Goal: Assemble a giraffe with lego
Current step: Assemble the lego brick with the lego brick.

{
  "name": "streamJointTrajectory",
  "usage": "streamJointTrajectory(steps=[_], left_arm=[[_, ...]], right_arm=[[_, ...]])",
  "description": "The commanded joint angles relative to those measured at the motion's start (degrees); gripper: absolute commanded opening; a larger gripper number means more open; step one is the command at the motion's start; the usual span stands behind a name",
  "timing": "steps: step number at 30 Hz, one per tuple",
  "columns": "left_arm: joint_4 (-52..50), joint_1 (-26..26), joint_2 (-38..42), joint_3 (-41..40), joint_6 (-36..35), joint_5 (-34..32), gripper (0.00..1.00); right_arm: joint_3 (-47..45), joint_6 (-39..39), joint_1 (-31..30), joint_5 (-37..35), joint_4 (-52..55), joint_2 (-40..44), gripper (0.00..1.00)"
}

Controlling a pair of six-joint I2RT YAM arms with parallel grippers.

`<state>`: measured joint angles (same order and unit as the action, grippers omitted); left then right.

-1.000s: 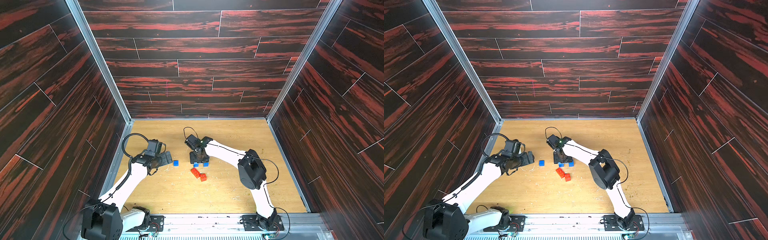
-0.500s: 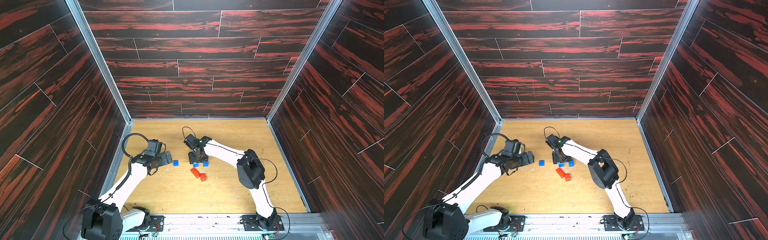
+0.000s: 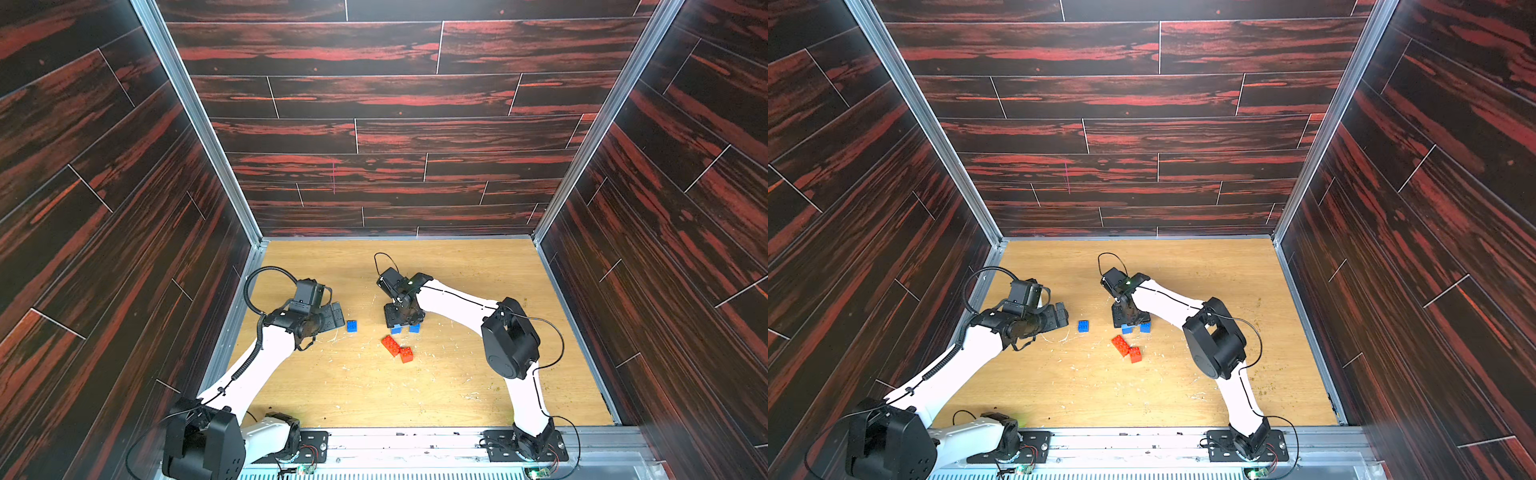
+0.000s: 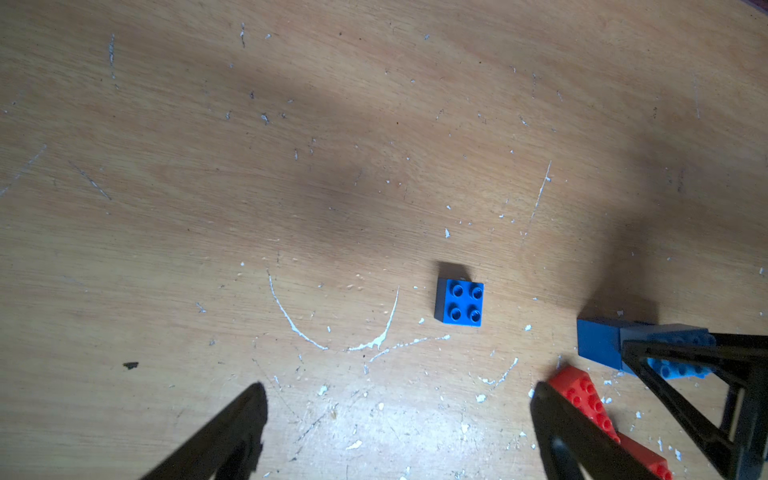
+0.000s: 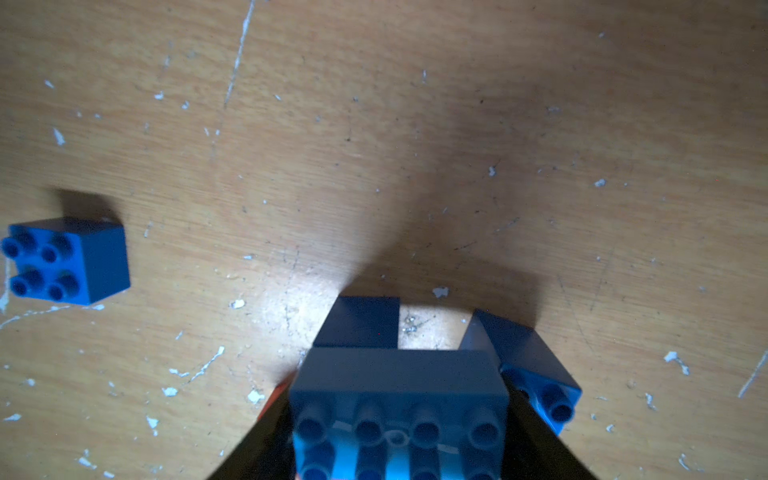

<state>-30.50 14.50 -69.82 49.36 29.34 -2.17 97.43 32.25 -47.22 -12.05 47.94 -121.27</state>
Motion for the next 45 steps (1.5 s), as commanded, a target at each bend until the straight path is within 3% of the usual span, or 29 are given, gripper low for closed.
streamJointTrajectory(steps=[1, 16, 28, 45], left_arm=[[-1.9, 0.2, 0.5, 2.0, -0.6, -0.8, 1.00], [-1.9, 0.3, 1.0, 1.6, -0.8, -1.1, 1.00], [-1.9, 0.3, 0.8, 1.8, -0.7, -0.6, 1.00], [-1.9, 0.3, 1.0, 1.5, -0.6, -0.6, 1.00]], right_arm=[[-1.2, -0.6, 0.5, 1.6, 2.5, -2.4, 0.49], [5.2, 0.7, -2.6, -2.2, 8.7, -9.2, 0.47], [4.9, -0.1, -3.8, 4.8, 4.4, -10.5, 0.49], [6.4, 8.2, -3.6, -3.7, 7.1, -4.9, 0.51]])
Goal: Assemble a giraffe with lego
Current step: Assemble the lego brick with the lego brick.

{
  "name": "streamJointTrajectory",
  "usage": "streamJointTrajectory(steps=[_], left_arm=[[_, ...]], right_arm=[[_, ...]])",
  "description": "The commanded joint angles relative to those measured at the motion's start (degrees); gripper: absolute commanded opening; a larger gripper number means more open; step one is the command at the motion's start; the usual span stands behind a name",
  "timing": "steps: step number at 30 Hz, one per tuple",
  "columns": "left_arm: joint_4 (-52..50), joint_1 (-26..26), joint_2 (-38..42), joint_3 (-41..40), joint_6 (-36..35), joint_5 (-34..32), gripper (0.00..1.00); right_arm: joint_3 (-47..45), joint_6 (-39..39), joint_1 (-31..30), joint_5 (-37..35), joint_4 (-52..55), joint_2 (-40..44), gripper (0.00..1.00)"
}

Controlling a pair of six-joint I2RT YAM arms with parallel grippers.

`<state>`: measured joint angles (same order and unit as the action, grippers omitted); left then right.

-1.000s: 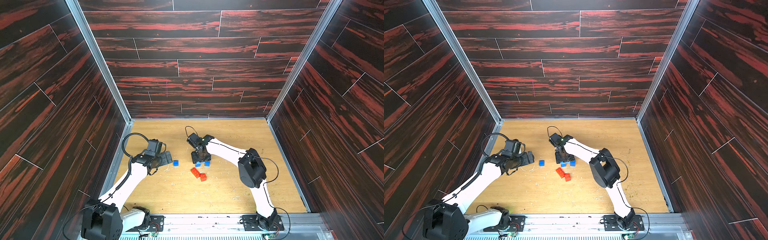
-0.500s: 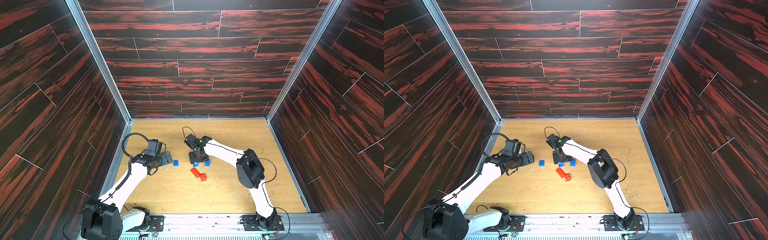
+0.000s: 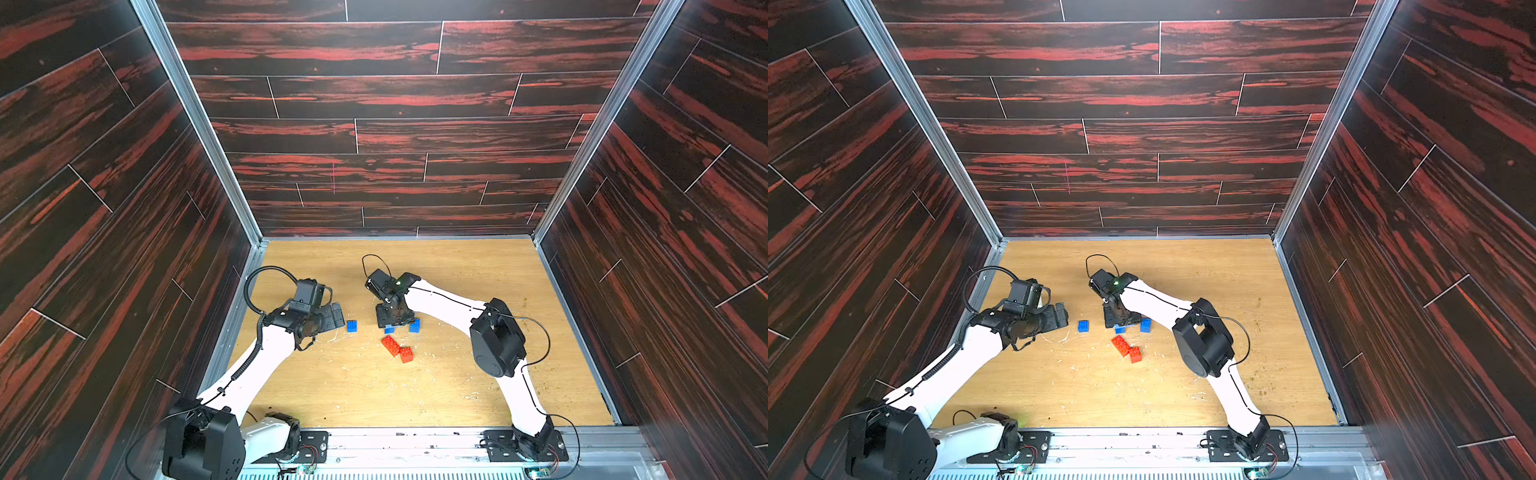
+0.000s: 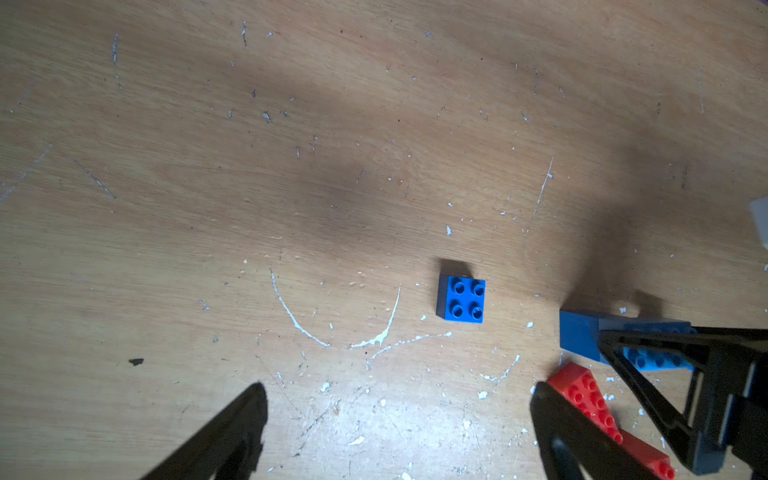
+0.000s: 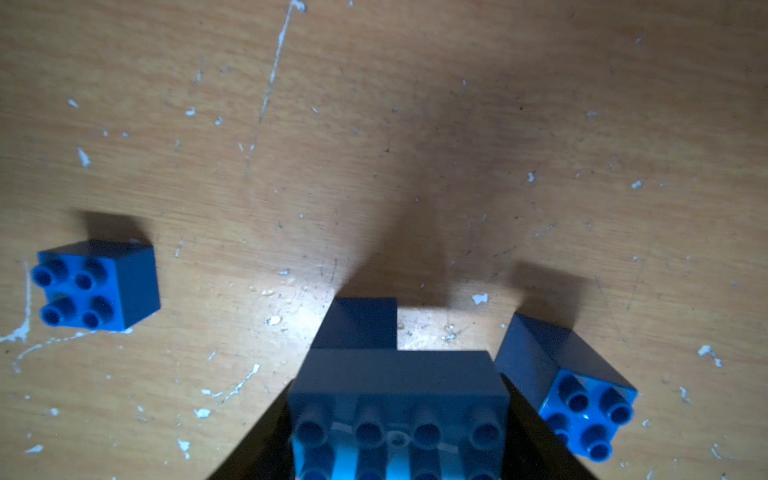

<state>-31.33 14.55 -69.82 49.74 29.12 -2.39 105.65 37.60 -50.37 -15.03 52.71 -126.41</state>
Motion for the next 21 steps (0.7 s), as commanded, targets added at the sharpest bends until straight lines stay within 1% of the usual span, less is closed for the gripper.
streamJointTrajectory(steps=[1, 3, 5, 7, 10, 15, 19, 21], left_arm=[[-1.1, 0.2, 1.2, 1.2, -0.5, -0.3, 1.00], [-1.1, 0.2, 1.2, 1.2, -0.5, -0.3, 1.00], [-1.1, 0.2, 1.2, 1.1, -0.3, -0.2, 1.00], [-1.1, 0.2, 1.2, 1.2, -0.3, -0.2, 1.00], [-1.1, 0.2, 1.3, 0.9, -0.3, -0.3, 1.00], [-0.9, 0.2, 0.9, 1.1, -0.4, -0.1, 1.00], [-0.9, 0.2, 0.9, 1.1, -0.3, -0.2, 1.00], [-0.9, 0.2, 1.0, 1.0, -0.4, -0.2, 1.00]], right_arm=[[-2.2, 3.1, -0.4, 0.2, 1.6, 0.6, 0.51], [-2.8, 3.4, -0.1, 2.2, 0.7, 0.7, 0.51], [-2.6, 3.8, 0.0, 2.3, 1.4, -0.1, 0.53], [-2.4, 4.0, -0.1, 1.8, 2.1, -0.7, 0.59], [-3.0, 3.9, -0.1, 1.7, 1.7, -0.3, 0.66], [-1.7, 3.6, -0.1, 0.5, 2.9, 0.3, 0.68], [-0.5, 2.8, -0.1, 0.0, 3.7, 0.2, 0.79], [0.0, 2.5, -0.1, 0.4, 3.8, 0.0, 0.81]])
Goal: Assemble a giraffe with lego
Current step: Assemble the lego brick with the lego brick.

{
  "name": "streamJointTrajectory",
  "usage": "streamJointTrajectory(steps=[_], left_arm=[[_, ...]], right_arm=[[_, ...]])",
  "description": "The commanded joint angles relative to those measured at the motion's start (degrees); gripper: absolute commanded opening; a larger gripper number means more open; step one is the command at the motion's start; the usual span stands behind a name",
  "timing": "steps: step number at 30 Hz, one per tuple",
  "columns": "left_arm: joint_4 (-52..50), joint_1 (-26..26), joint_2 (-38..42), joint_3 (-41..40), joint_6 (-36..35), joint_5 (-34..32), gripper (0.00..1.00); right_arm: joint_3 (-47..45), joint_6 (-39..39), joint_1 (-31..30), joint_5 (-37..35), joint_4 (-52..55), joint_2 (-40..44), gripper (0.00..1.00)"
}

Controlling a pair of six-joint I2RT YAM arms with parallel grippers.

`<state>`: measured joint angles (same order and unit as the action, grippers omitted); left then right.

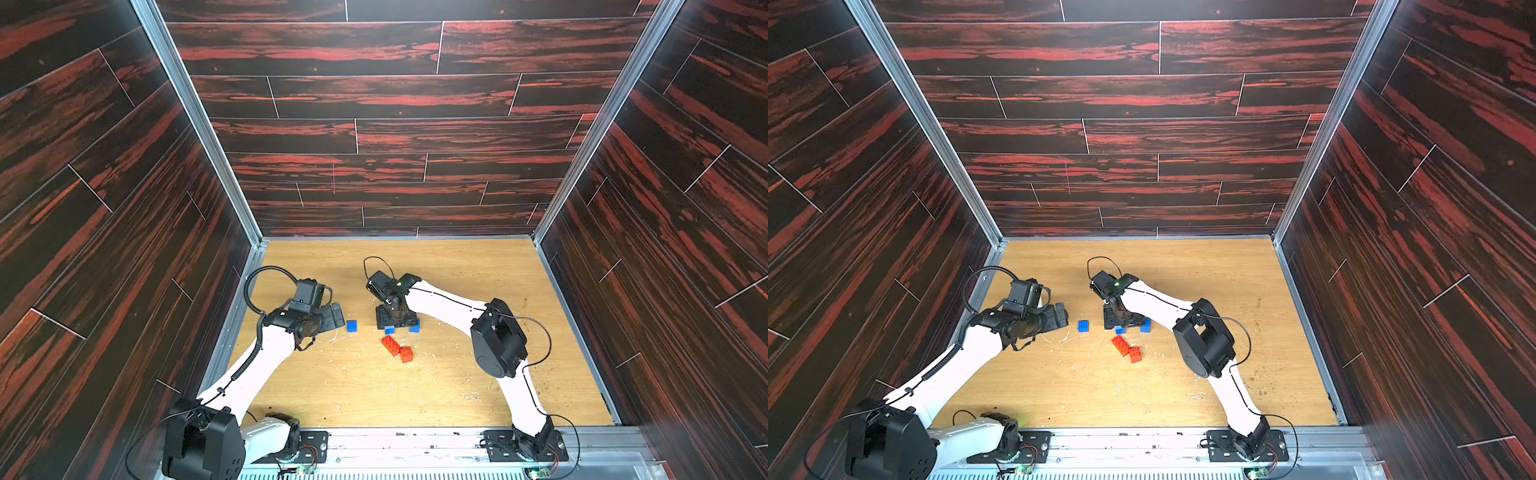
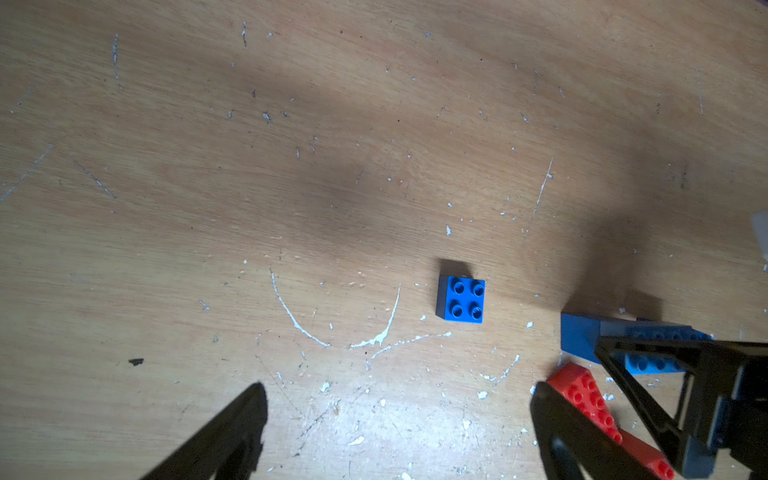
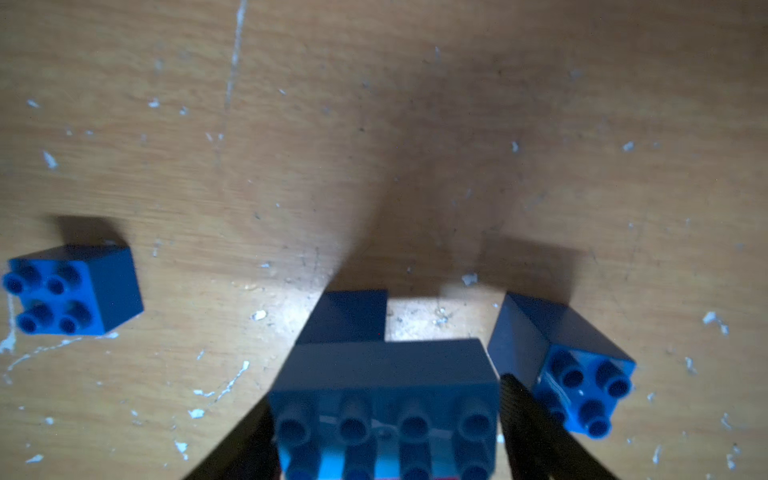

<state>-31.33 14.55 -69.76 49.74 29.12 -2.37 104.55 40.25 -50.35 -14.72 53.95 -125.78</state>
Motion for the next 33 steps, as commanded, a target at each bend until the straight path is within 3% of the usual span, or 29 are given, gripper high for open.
streamJointTrajectory(steps=[1, 23, 33], left_arm=[[-0.9, 0.2, 0.9, 1.1, -0.4, -0.3, 1.00], [-1.1, 0.2, 1.4, 1.2, -0.6, -0.6, 1.00], [-1.1, 0.2, 1.2, 1.4, -0.6, -0.4, 1.00]], right_arm=[[1.3, -0.2, -0.1, 0.0, 2.7, -0.7, 0.81], [5.5, -2.8, -0.1, 0.6, 4.6, -2.0, 0.78], [5.1, -2.9, -0.1, -0.3, 5.1, -2.0, 0.83]])
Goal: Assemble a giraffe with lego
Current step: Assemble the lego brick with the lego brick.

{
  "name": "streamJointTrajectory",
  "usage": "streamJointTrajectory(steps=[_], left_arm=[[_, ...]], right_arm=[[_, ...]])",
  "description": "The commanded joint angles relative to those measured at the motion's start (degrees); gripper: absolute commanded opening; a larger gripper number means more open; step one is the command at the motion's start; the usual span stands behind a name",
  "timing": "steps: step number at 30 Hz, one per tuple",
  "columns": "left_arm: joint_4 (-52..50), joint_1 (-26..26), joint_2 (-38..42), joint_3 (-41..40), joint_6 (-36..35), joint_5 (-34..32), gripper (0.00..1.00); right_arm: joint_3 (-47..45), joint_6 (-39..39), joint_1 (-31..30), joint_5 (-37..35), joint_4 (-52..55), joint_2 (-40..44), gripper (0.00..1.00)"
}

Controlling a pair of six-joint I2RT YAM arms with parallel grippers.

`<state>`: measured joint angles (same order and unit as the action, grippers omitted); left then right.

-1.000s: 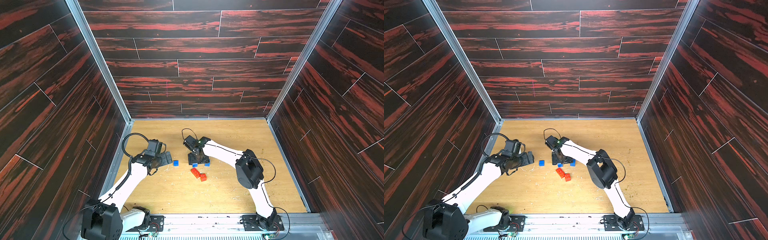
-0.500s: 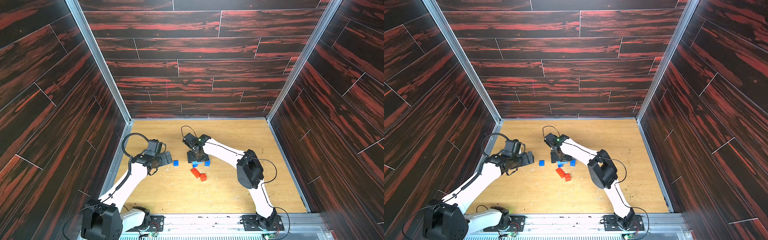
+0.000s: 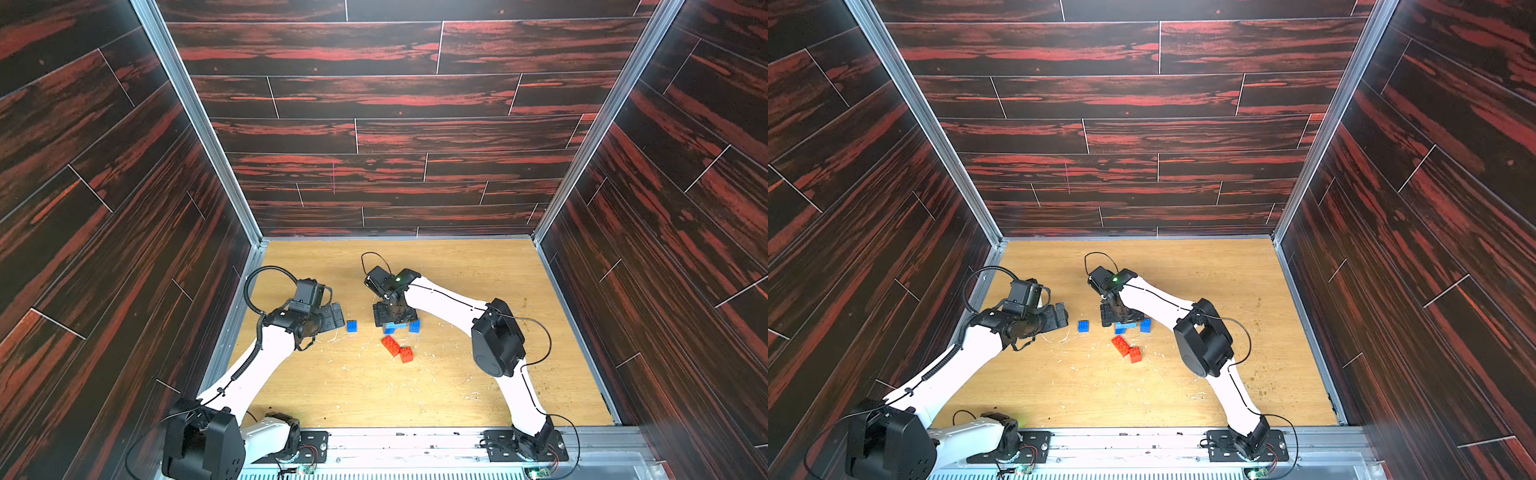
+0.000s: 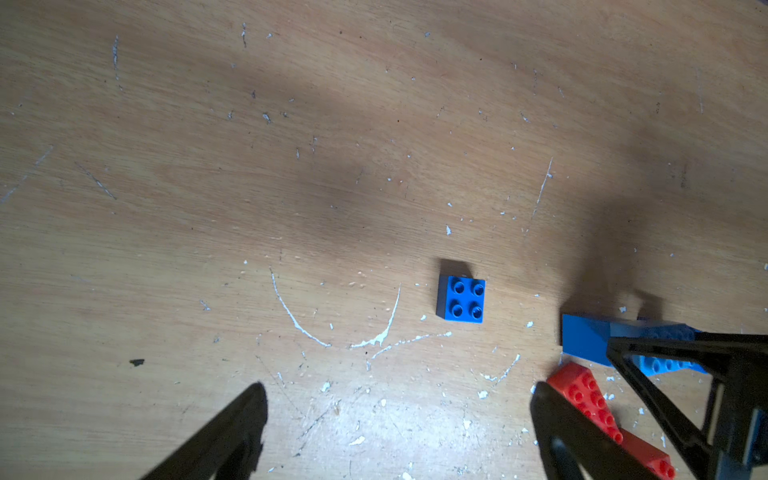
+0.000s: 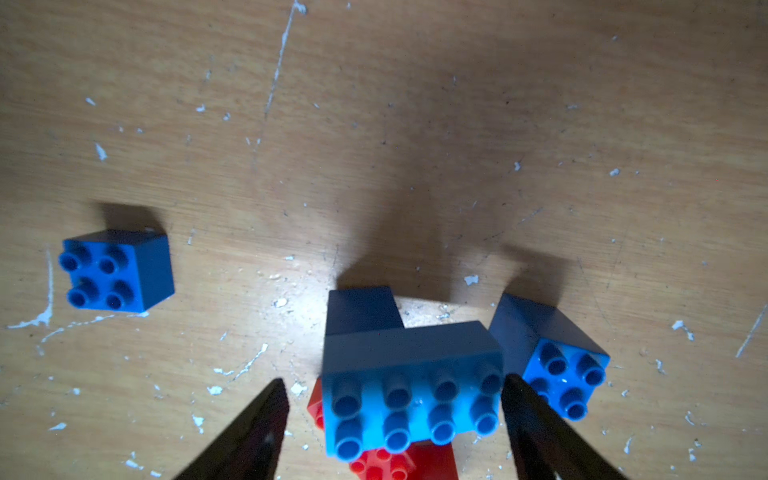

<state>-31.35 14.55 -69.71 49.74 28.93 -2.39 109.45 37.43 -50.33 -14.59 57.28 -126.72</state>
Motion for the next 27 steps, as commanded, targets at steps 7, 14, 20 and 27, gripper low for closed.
streamJointTrajectory(steps=[7, 14, 20, 27], left_arm=[[-1.1, 0.2, 0.9, 1.4, -0.4, -0.4, 1.00], [-1.1, 0.2, 0.9, 1.2, -0.4, -0.5, 1.00], [-1.1, 0.3, 1.0, 1.3, -0.3, -0.5, 1.00], [-1.1, 0.2, 1.1, 1.2, -0.3, -0.4, 1.00]], right_arm=[[1.4, -0.9, -0.1, -0.2, 1.9, -1.1, 0.83], [2.9, -1.2, -0.4, -0.9, 2.6, -1.5, 0.83], [2.3, -1.2, -0.4, -2.2, 2.9, -0.7, 0.83], [-5.1, -0.6, 1.6, 2.2, -2.6, 3.4, 0.83]])
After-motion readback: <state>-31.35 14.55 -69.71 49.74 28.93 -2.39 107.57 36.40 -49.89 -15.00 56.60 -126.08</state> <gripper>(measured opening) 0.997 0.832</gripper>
